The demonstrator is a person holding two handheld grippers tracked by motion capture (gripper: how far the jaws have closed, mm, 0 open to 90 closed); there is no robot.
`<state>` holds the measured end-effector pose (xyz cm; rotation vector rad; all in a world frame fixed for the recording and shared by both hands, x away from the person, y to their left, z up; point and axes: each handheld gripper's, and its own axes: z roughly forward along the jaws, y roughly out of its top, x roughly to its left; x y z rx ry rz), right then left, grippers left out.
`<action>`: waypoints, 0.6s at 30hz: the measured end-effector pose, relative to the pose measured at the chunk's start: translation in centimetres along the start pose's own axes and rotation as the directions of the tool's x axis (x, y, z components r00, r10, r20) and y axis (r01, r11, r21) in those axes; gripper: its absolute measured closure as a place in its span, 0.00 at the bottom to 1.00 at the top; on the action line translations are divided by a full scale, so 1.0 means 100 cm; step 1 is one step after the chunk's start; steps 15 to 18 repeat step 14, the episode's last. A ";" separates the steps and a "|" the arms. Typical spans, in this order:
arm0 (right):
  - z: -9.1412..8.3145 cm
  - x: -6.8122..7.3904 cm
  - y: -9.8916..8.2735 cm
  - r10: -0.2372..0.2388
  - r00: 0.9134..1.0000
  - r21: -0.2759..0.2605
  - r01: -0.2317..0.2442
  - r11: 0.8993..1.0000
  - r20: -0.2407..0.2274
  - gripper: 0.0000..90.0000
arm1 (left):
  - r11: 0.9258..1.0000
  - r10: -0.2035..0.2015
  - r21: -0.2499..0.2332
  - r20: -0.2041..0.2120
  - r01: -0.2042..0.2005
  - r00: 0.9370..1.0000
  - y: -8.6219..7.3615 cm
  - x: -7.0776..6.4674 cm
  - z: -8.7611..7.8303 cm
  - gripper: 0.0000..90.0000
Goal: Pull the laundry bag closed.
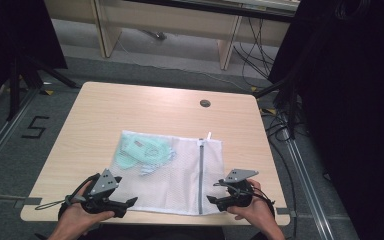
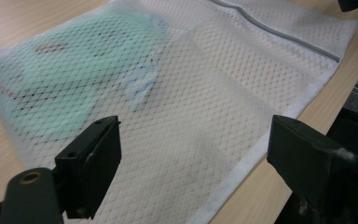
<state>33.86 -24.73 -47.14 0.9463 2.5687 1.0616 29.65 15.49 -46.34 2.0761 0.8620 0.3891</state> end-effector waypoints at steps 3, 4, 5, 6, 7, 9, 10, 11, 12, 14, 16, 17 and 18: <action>-0.001 0.002 -0.003 -0.007 1.000 0.017 0.007 1.000 0.005 0.29 | 1.000 0.015 0.007 0.000 -0.015 1.000 0.000 0.002 -0.001 0.19; -0.003 0.002 -0.003 -0.001 1.000 0.023 0.001 1.000 -0.001 0.29 | 1.000 0.013 0.002 -0.009 -0.013 1.000 0.000 0.002 0.000 0.19; -0.003 0.001 -0.003 -0.021 1.000 0.030 0.020 0.999 0.008 0.29 | 1.000 -0.002 0.006 0.001 0.002 1.000 0.000 0.002 0.000 0.19; -0.004 0.001 -0.002 -0.010 1.000 0.050 0.010 0.999 0.004 0.29 | 1.000 -0.011 0.003 -0.001 0.011 1.000 0.000 0.001 0.000 0.19; -0.001 0.003 -0.003 0.010 1.000 0.019 -0.010 1.000 0.010 0.29 | 1.000 -0.008 0.000 -0.009 0.008 1.000 -0.001 0.002 0.001 0.19; -0.003 0.001 -0.002 -0.013 1.000 0.051 0.013 0.999 0.000 0.29 | 1.000 -0.008 0.002 -0.008 0.008 1.000 -0.001 0.002 0.001 0.19; -0.002 0.002 -0.003 -0.008 1.000 0.039 0.008 0.999 0.000 0.29 | 1.000 -0.009 0.005 -0.008 0.009 1.000 -0.001 0.003 0.002 0.19; -0.002 0.002 -0.003 -0.008 1.000 0.037 0.008 0.999 0.004 0.29 | 1.000 -0.019 0.002 -0.008 0.019 1.000 -0.002 0.002 0.003 0.19; -0.001 0.002 -0.003 -0.013 1.000 0.036 0.013 0.999 0.006 0.29 | 1.000 -0.006 0.013 -0.011 0.006 1.000 -0.002 0.004 0.003 0.19; -0.001 0.002 -0.003 -0.012 1.000 0.037 0.012 0.999 0.000 0.29 | 1.000 -0.011 0.003 -0.005 0.011 1.000 -0.002 0.003 0.005 0.19; -0.001 0.002 -0.003 -0.012 1.000 0.037 0.012 0.999 0.000 0.29 | 1.000 -0.011 0.003 -0.005 0.011 1.000 -0.002 0.003 0.005 0.19; -0.001 0.002 -0.003 -0.012 1.000 0.037 0.012 0.999 0.000 0.29 | 1.000 -0.011 0.003 -0.005 0.011 1.000 -0.002 0.003 0.005 0.19; -0.001 0.002 -0.003 -0.012 1.000 0.037 0.012 0.999 0.000 0.29 | 1.000 -0.011 0.003 -0.005 0.011 1.000 -0.002 0.003 0.005 0.19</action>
